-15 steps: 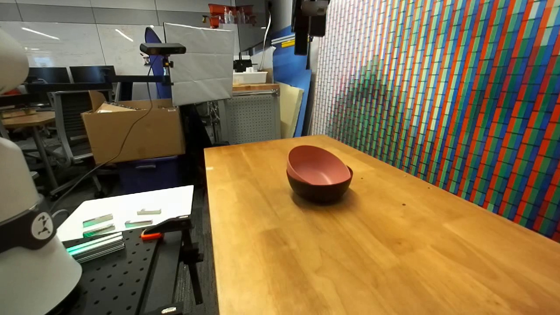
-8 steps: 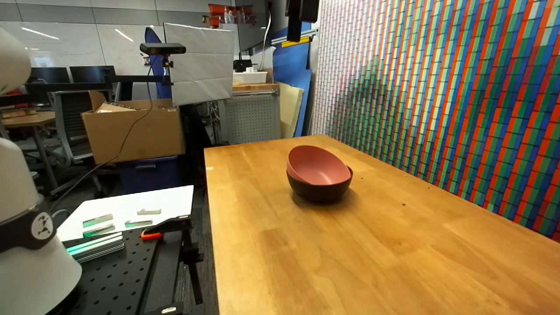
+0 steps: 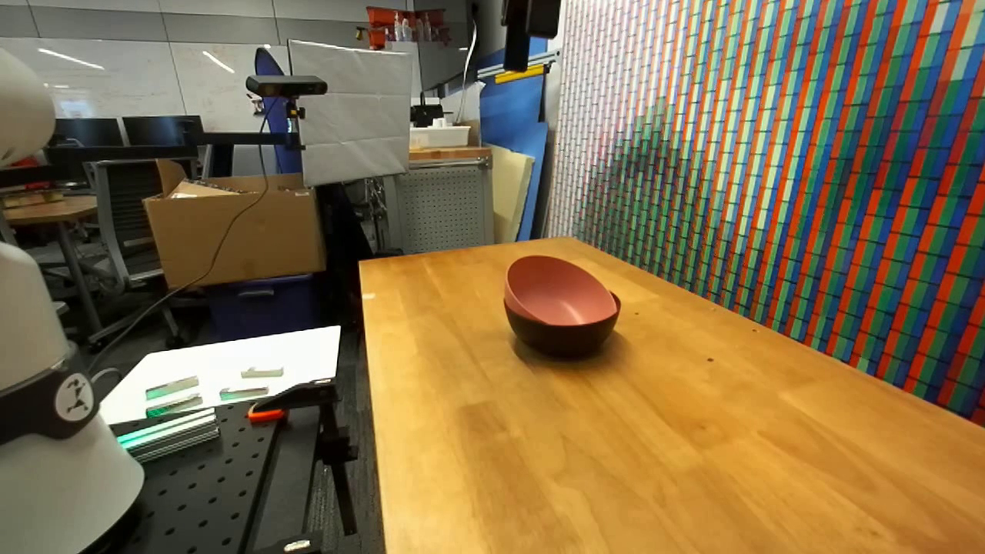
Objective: Put the orange bowl in the black bowl
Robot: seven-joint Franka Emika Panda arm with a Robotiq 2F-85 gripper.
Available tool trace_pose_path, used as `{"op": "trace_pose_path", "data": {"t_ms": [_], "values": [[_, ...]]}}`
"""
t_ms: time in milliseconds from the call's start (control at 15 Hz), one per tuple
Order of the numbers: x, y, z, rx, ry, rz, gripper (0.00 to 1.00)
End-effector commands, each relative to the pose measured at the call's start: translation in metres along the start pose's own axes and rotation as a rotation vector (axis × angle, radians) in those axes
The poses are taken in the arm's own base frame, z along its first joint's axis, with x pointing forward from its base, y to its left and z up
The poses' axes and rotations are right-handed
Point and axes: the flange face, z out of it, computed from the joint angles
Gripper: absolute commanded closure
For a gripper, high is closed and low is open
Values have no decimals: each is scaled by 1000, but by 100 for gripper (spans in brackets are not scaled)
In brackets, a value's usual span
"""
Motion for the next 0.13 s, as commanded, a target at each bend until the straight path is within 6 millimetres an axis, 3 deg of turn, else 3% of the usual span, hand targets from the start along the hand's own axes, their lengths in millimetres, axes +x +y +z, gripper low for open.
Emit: {"op": "trace_pose_path", "data": {"t_ms": [0,67], "values": [[0,0,-1,0,-1,0,0],[0,0,-1,0,-2,0,0]]}}
